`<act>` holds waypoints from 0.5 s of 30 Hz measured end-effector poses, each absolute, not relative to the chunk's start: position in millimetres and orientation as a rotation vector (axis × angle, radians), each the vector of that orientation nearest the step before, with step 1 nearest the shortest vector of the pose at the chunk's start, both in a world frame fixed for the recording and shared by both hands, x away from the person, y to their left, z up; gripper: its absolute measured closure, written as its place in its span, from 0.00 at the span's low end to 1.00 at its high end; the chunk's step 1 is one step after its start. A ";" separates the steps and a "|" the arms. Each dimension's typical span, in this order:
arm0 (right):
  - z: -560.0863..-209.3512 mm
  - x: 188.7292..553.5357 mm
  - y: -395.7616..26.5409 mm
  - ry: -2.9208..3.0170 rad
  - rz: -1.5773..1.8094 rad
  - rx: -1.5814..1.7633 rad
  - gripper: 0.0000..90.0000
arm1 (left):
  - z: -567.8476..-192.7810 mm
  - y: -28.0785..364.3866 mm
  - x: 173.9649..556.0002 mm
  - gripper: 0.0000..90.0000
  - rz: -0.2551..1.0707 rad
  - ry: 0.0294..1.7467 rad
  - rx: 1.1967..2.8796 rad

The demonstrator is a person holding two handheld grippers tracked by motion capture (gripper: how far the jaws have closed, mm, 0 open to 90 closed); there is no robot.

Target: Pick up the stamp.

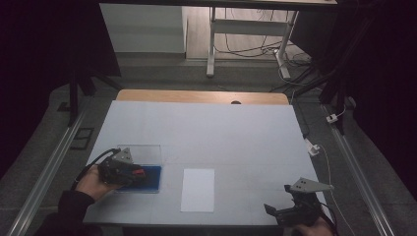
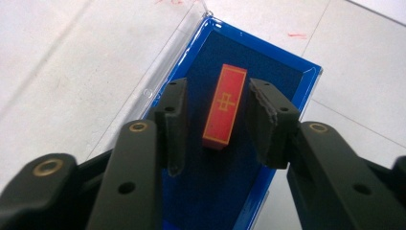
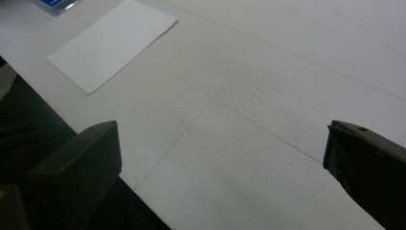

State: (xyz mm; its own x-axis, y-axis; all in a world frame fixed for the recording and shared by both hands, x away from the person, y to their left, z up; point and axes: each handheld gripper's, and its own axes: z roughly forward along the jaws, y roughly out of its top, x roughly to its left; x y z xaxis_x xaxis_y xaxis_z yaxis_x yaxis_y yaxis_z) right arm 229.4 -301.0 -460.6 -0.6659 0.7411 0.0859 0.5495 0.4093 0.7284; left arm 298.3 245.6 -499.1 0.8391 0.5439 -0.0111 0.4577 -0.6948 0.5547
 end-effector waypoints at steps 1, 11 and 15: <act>-460.6 229.4 -300.9 2.418 1.105 1.131 0.00 | -499.0 245.6 298.5 0.68 0.206 0.730 2.460; -460.7 228.8 -299.5 2.437 1.098 1.103 0.00 | -499.4 246.7 299.6 0.79 0.194 0.736 2.453; -460.8 228.4 -298.9 2.442 1.101 1.096 0.00 | -499.5 247.2 300.0 0.88 0.187 0.746 2.449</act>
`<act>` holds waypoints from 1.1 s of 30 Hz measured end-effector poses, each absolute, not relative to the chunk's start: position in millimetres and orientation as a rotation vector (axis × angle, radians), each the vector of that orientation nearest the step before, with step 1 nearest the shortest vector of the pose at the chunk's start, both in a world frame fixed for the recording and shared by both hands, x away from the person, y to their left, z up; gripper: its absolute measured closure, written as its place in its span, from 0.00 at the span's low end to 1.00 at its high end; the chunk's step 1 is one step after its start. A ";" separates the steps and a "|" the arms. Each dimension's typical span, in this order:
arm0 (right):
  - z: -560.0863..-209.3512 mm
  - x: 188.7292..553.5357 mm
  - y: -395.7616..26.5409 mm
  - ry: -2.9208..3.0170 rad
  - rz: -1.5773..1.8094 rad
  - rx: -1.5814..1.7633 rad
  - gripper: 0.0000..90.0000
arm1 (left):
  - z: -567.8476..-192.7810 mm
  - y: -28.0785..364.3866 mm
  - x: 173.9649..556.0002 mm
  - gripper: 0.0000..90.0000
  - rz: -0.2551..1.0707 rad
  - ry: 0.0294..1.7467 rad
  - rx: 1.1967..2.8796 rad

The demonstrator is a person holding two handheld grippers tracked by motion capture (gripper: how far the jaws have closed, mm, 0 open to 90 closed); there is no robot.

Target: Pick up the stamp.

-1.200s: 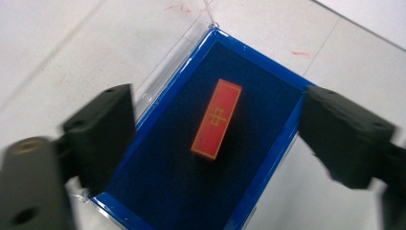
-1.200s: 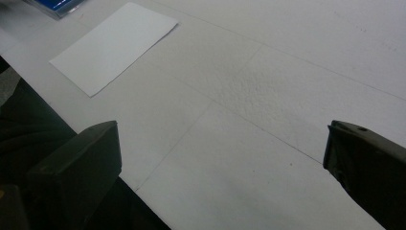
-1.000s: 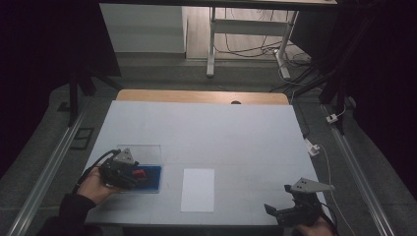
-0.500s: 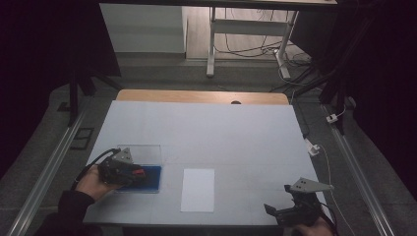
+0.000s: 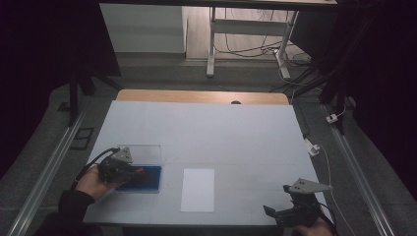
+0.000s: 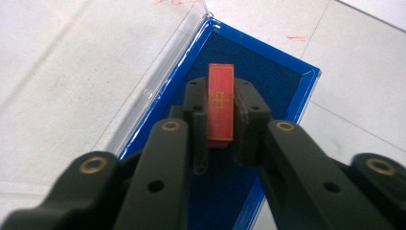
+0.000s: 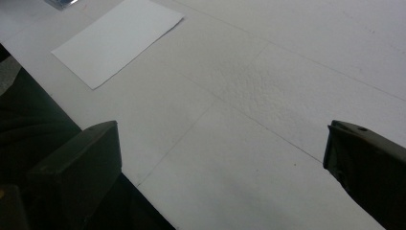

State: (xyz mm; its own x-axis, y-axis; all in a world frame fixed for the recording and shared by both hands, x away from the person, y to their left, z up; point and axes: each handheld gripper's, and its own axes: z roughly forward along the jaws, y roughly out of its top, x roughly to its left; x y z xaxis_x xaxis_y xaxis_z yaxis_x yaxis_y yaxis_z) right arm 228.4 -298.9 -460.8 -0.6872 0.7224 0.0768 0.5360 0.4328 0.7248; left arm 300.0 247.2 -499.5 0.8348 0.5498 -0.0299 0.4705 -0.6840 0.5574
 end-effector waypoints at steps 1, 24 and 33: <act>-460.8 228.4 -298.9 2.442 1.101 1.096 0.00 | -499.5 247.3 300.1 0.88 0.185 0.747 2.448; -460.6 228.4 -298.6 2.442 1.095 1.088 0.00 | -475.0 238.1 291.1 0.88 0.212 0.887 2.346; -460.5 228.4 -298.4 2.440 1.096 1.087 0.00 | -468.0 223.2 286.2 0.88 0.207 0.877 2.357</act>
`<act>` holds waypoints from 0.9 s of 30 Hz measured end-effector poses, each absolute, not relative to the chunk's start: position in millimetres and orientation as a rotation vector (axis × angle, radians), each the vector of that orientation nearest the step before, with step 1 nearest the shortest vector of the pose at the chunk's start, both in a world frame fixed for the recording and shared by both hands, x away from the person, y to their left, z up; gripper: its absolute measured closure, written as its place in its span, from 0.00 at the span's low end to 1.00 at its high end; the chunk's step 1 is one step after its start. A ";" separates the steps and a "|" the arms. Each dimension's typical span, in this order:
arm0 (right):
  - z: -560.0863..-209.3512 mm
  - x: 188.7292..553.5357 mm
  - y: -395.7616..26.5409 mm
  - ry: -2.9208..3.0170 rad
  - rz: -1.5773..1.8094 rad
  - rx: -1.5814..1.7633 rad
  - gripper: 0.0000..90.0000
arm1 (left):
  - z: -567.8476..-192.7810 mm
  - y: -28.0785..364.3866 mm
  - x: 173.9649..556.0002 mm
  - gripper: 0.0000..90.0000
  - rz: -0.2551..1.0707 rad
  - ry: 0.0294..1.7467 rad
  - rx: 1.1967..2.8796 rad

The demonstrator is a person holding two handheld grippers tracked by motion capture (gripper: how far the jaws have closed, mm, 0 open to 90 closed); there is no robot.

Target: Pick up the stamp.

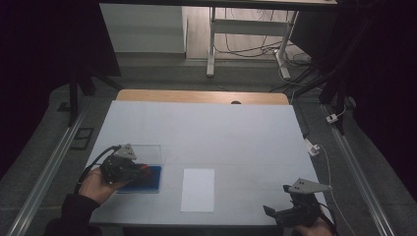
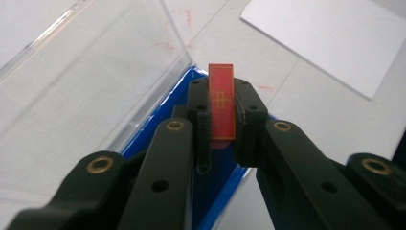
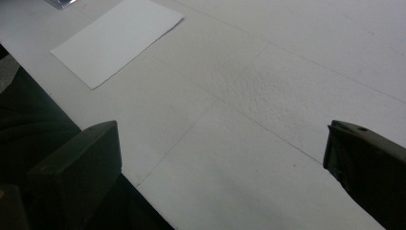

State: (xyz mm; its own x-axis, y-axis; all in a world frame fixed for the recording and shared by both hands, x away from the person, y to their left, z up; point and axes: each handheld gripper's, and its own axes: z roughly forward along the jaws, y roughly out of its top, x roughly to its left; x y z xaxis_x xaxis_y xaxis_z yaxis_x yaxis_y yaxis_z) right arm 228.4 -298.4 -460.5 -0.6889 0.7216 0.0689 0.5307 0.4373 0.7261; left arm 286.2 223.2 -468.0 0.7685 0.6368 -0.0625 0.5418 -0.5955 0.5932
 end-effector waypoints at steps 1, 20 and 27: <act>-460.6 228.4 -298.4 2.440 1.096 1.088 0.00 | -466.7 221.7 285.9 0.88 0.193 0.892 2.349; -460.7 228.3 -298.2 2.442 1.096 1.081 0.00 | -452.8 196.4 279.5 0.88 0.196 0.873 2.304; -460.7 228.2 -298.0 2.446 1.094 1.080 0.00 | -449.9 184.0 277.5 0.88 0.180 0.847 2.290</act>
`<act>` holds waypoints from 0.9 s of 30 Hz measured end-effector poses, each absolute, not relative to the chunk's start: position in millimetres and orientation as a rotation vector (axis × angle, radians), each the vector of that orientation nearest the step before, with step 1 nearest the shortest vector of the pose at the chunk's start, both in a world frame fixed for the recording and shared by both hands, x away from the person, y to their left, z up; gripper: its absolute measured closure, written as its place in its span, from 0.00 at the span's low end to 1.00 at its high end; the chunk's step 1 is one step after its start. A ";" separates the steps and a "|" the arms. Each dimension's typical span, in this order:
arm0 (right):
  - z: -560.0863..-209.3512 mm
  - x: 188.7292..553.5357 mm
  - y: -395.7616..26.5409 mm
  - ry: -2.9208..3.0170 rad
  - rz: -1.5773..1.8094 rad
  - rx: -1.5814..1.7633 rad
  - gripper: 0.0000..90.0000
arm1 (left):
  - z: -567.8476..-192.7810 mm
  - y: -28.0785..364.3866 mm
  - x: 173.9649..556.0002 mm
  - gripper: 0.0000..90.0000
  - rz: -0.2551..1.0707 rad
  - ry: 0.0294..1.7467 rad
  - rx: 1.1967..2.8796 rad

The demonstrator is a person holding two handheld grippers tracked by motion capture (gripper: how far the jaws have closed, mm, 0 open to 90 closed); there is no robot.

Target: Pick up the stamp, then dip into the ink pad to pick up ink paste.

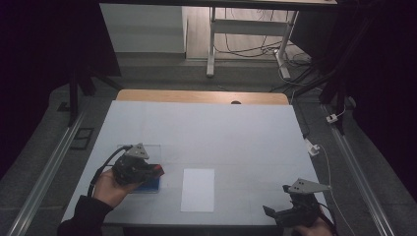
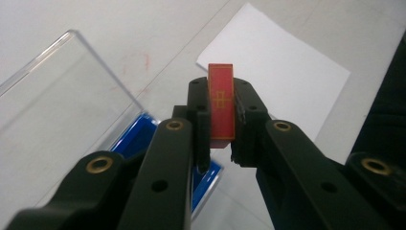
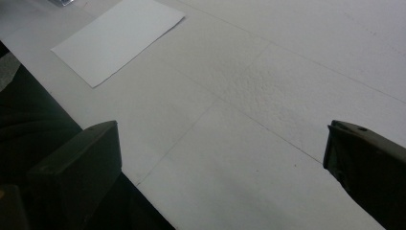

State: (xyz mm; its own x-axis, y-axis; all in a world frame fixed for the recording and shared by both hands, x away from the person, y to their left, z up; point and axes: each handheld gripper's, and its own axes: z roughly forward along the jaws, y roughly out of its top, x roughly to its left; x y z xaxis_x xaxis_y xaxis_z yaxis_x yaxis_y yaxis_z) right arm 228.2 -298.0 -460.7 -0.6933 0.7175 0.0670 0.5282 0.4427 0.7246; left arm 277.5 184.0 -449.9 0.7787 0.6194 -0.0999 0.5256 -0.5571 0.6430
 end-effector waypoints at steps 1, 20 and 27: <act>-460.7 228.1 -297.9 2.447 1.094 1.079 0.00 | -449.2 182.2 277.3 0.88 0.178 0.838 2.293; -460.7 227.9 -298.1 2.446 1.092 1.077 0.00 | -446.3 156.2 276.6 0.88 0.158 0.754 2.275; -460.7 228.1 -297.2 2.450 1.079 1.077 0.00 | -448.4 148.4 280.7 0.88 0.128 0.747 2.258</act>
